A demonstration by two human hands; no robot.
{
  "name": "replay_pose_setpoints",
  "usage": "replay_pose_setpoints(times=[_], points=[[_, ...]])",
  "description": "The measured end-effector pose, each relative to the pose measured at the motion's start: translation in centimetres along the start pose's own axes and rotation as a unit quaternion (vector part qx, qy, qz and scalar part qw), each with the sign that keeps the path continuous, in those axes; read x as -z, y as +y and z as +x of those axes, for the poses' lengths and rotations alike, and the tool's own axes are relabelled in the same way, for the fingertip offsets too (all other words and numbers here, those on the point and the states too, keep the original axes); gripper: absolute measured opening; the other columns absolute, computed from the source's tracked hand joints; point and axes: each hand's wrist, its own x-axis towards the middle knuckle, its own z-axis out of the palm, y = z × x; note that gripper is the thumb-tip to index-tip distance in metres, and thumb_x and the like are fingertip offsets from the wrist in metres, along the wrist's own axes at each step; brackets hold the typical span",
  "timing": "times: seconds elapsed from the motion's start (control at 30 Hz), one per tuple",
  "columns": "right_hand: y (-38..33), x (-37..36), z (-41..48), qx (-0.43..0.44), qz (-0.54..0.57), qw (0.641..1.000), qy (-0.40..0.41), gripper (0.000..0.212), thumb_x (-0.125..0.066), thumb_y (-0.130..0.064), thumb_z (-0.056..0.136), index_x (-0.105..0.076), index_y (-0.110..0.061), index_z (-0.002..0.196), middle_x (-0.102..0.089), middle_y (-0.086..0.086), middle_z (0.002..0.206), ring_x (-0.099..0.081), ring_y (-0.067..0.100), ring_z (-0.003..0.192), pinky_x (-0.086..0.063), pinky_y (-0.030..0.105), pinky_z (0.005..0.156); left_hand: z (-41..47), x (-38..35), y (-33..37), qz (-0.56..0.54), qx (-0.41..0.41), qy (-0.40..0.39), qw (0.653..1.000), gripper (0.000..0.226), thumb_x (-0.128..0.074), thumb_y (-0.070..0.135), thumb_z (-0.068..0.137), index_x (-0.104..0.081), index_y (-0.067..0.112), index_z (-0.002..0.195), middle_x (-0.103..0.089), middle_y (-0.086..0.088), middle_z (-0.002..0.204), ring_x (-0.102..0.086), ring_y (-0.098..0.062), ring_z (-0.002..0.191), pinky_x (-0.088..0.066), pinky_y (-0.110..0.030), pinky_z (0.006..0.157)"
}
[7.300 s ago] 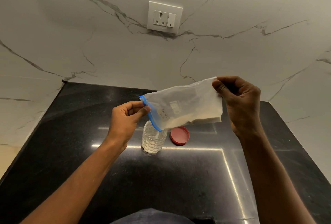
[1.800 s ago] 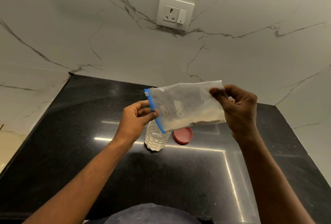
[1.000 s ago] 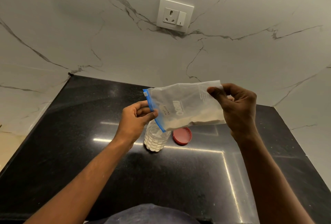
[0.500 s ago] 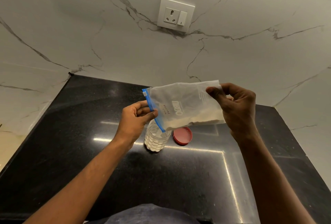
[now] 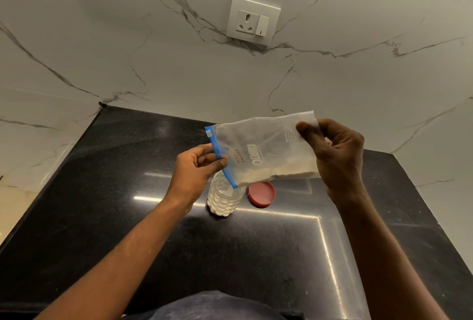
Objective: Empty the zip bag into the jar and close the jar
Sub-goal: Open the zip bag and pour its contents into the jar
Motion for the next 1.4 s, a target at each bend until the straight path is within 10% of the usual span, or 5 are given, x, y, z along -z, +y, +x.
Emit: replay_pose_setpoints(times=[1.4], points=[[-0.54, -0.22, 0.30, 0.021, 0.009, 1.000, -0.007, 0.010, -0.076, -0.017, 0.095, -0.077, -0.027, 0.094, -0.080, -0.012, 0.089, -0.077, 0.014, 0.084, -0.065, 0.035, 0.069, 0.32, -0.30, 0.06, -0.028, 0.013, -0.005, 0.999, 0.031, -0.080, 0.005, 0.090, -0.074, 0.019, 0.118, -0.084, 0.004, 0.107, -0.080, -0.011, 0.103, -0.060, -0.015, 0.078]])
